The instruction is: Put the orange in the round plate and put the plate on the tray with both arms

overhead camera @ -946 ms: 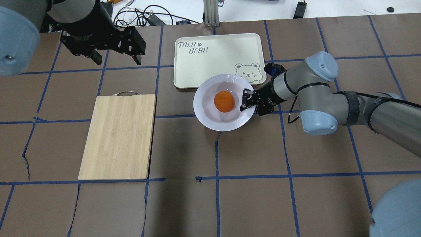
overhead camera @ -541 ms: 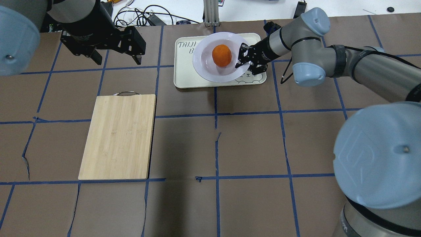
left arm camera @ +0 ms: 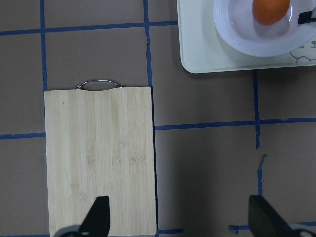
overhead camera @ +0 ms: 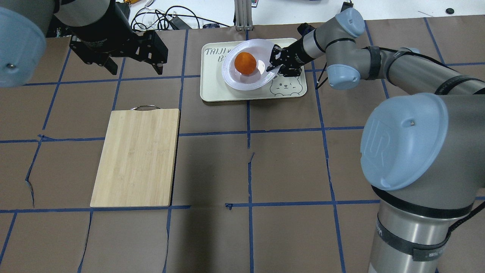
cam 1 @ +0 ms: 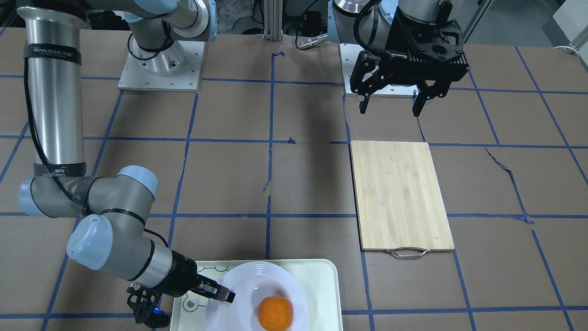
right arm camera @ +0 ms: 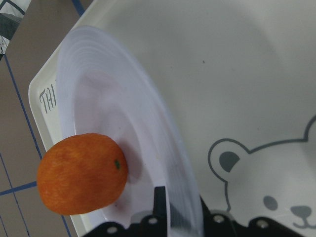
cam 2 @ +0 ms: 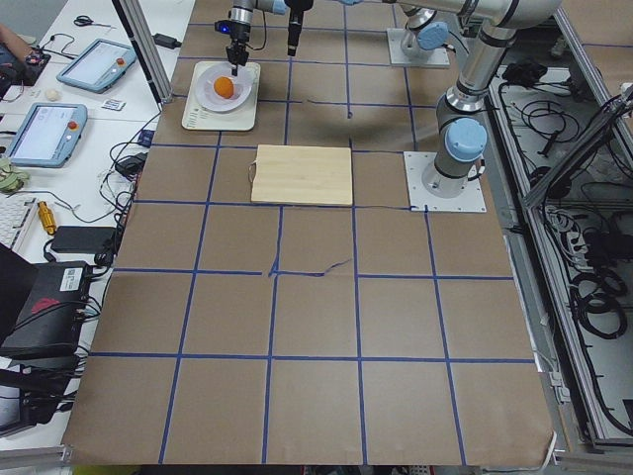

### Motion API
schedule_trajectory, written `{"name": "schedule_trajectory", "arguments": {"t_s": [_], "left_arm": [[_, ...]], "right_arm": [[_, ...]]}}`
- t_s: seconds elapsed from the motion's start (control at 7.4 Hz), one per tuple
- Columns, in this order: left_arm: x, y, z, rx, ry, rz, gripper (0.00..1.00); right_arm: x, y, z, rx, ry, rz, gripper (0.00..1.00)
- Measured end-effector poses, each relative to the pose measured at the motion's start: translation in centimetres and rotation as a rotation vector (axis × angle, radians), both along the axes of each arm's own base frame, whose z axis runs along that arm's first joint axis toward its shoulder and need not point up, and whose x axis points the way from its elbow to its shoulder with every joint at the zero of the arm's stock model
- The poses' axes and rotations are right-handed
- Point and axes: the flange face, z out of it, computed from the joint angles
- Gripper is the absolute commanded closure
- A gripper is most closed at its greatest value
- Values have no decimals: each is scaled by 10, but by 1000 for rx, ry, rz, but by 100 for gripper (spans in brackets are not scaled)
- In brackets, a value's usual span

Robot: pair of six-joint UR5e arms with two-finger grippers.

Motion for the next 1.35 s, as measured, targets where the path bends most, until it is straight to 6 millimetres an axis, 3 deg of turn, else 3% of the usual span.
{"name": "schedule_trajectory", "arguments": {"t_s": [0.14,0.27,0.41,0.68,0.95,1.22,1.35], "left_arm": [[0,0,0,0,0,0,0],[0,0,0,0,0,0,0],[0,0,0,0,0,0,0],[0,0,0,-1,0,0,0],[0,0,1,-2,1,0,0],[0,0,0,-2,1,-2,0],[0,0,0,-2,1,-2,0]], "right_arm": [[-1,0,1,-3,6,-1,7],[-4,0,7,-16,33,-2,0],[-10,0,18,-39,103,-5,0],[-31,9,62,-87,332,48,0],[-48,37,130,-60,533,117,0],[-46,93,220,-4,645,154,0],[-35,123,257,2,685,177,0]]}}
